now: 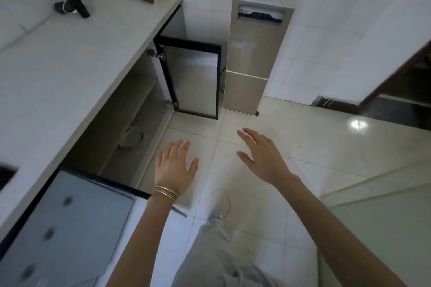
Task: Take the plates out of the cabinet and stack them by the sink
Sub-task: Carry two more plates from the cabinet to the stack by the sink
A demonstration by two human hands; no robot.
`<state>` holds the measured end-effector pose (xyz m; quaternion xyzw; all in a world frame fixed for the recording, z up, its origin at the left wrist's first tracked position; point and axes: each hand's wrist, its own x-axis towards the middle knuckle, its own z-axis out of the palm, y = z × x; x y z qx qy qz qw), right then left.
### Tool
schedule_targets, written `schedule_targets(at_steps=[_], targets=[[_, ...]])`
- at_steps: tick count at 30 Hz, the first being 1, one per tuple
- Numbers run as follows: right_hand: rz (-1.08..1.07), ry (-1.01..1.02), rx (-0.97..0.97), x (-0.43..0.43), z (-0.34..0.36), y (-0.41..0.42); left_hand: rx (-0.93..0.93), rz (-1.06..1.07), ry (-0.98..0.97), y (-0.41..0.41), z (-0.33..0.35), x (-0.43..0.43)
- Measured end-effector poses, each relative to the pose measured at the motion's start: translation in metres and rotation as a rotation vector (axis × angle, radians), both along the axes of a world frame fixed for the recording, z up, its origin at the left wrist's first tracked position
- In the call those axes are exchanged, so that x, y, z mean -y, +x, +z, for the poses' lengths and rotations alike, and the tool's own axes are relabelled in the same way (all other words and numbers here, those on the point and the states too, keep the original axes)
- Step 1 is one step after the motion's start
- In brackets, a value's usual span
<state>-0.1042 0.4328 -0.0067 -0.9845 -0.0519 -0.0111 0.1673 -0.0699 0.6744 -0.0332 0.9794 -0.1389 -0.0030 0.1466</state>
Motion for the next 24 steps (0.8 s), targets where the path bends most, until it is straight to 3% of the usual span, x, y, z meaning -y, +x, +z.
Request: schedule_targets(at_steps=[10, 24], targets=[[0.098, -0.014, 0.030, -0.007, 0.011, 0.122, 0.046, 0.056, -0.095, 0.104, 0.009, 0.011], [0.386, 0.002, -0.069, -0.043, -0.008, 0.246, -0.011, 0.315, -0.062, 0.156, -0.013, -0.023]])
